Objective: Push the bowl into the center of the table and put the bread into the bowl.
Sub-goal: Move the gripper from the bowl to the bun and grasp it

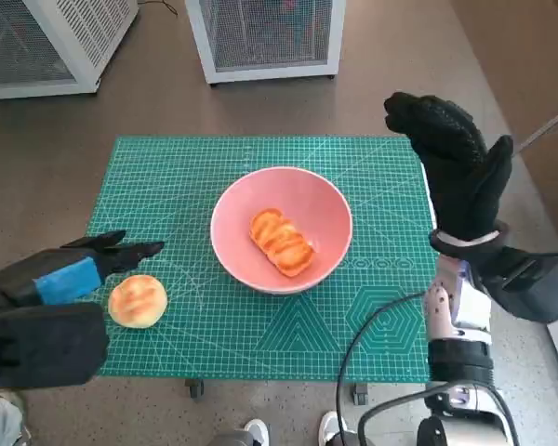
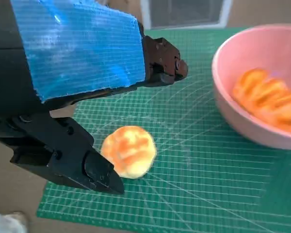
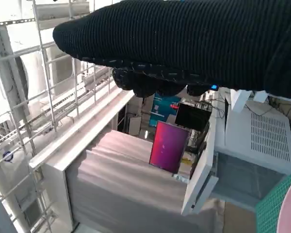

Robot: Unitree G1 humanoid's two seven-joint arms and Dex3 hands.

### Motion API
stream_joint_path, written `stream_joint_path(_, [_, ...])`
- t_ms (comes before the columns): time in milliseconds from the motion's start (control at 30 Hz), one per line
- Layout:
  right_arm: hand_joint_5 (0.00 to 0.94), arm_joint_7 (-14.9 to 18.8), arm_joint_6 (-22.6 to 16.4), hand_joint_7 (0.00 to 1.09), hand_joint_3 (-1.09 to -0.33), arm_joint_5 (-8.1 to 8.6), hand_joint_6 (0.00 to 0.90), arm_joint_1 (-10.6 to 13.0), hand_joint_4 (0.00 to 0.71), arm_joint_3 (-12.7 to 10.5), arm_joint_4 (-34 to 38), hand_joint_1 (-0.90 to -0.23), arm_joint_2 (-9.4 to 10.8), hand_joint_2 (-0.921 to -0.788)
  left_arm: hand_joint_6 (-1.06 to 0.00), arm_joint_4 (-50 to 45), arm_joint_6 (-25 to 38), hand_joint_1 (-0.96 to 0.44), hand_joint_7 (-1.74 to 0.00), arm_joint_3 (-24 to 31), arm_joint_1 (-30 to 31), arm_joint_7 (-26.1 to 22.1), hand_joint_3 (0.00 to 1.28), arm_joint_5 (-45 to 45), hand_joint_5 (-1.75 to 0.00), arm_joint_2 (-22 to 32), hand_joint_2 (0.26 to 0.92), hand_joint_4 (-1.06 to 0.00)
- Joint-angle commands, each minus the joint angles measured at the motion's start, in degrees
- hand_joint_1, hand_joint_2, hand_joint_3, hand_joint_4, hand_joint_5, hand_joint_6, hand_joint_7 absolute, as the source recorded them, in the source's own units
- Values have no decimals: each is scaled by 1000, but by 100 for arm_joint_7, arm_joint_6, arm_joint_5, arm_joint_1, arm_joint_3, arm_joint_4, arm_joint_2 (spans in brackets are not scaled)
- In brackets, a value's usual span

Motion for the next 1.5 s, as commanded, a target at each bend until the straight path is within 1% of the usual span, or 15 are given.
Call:
stream_joint_path(33, [0, 90, 100, 125, -651, 84, 256, 5, 240, -28, 76, -655, -16, -921, -221, 247, -61, -5, -12, -448, -125, 301, 1, 390, -12, -167, 725, -48])
stream_joint_path(367, [1, 169, 167, 122, -649, 133, 259, 39, 241, -55, -10, -652, -39, -921, -277, 1141, -356, -13, -24, -1286, -284, 922, 3, 1165, -17, -684, 730, -108])
stream_joint_path(500, [1, 198, 174, 120, -649, 153, 258, 47, 242, -68, -18, -651, -62, -921, -303, 1442, -440, -3, -27, -1490, -351, 1099, 9, 1411, -20, -867, 742, -138])
stream_joint_path(700, [0, 225, 182, 117, -649, 165, 258, 62, 242, -83, -37, -651, -82, -921, -377, 1891, -667, 11, -27, -1698, -422, 1461, 19, 1788, -21, -1096, 772, -239])
stream_joint_path(767, [0, 230, 170, 116, -647, 160, 258, 60, 241, -92, -25, -652, -88, -921, -431, 2036, -765, 18, -34, -1751, -428, 1611, 24, 1915, -29, -1165, 788, -315])
stream_joint_path(867, [0, 234, 153, 114, -645, 146, 258, 64, 241, -100, -22, -652, -93, -921, -482, 2233, -880, 25, -35, -1823, -451, 1727, 26, 2062, -28, -1242, 803, -384])
stream_joint_path(1033, [1, 237, 124, 112, -643, 119, 259, 78, 242, -106, -28, -652, -97, -921, -594, 2512, -1042, 33, -44, -1940, -517, 1779, 24, 2258, -36, -1309, 822, -540])
stream_joint_path(1100, [1, 239, 111, 111, -643, 109, 259, 84, 242, -109, -27, -652, -106, -921, -667, 2619, -1142, 37, -69, -1966, -539, 1767, 24, 2290, -71, -1300, 829, -644])
stream_joint_path(1167, [1, 249, 111, 110, -643, 113, 260, 86, 242, -115, -24, -652, -115, -921, -768, 2691, -1223, 42, -115, -1965, -553, 1734, 26, 2302, -128, -1290, 842, -777])
stream_joint_path(1233, [1, 255, 116, 109, -643, 121, 260, 86, 242, -119, -25, -651, -120, -921, -814, 2747, -1276, 43, -139, -1949, -564, 1711, 27, 2302, -156, -1291, 849, -837])
stream_joint_path(1267, [0, 254, 122, 109, -642, 124, 260, 85, 242, -122, -25, -651, -122, -921, -772, 2785, -1296, 35, -343, -1939, -580, 1685, 32, 2289, -346, -1286, 863, -819])
stream_joint_path(1300, [0, 253, 126, 108, -642, 126, 260, 84, 242, -124, -24, -651, -123, -921, -691, 2814, -1313, 23, -653, -1931, -591, 1666, 58, 2281, -655, -1283, 884, -772])
stream_joint_path(1333, [0, 249, 130, 107, -642, 126, 260, 86, 242, -126, -28, -650, -123, -921, -638, 2849, -1332, 15, -851, -1916, -605, 1648, 75, 2265, -853, -1277, 897, -741])
stream_joint_path(1433, [0, 236, 140, 106, -642, 121, 260, 96, 242, -124, -38, -650, -119, -921, -593, 2914, -1394, 6, -1057, -1882, -625, 1627, 89, 2244, -1110, -1254, 913, -704])
stream_joint_path(1500, [0, 222, 142, 105, -642, 113, 261, 105, 242, -121, -46, -650, -113, -921, -593, 2933, -1437, 4, -1095, -1856, -628, 1617, 87, 2234, -1169, -1231, 917, -696])
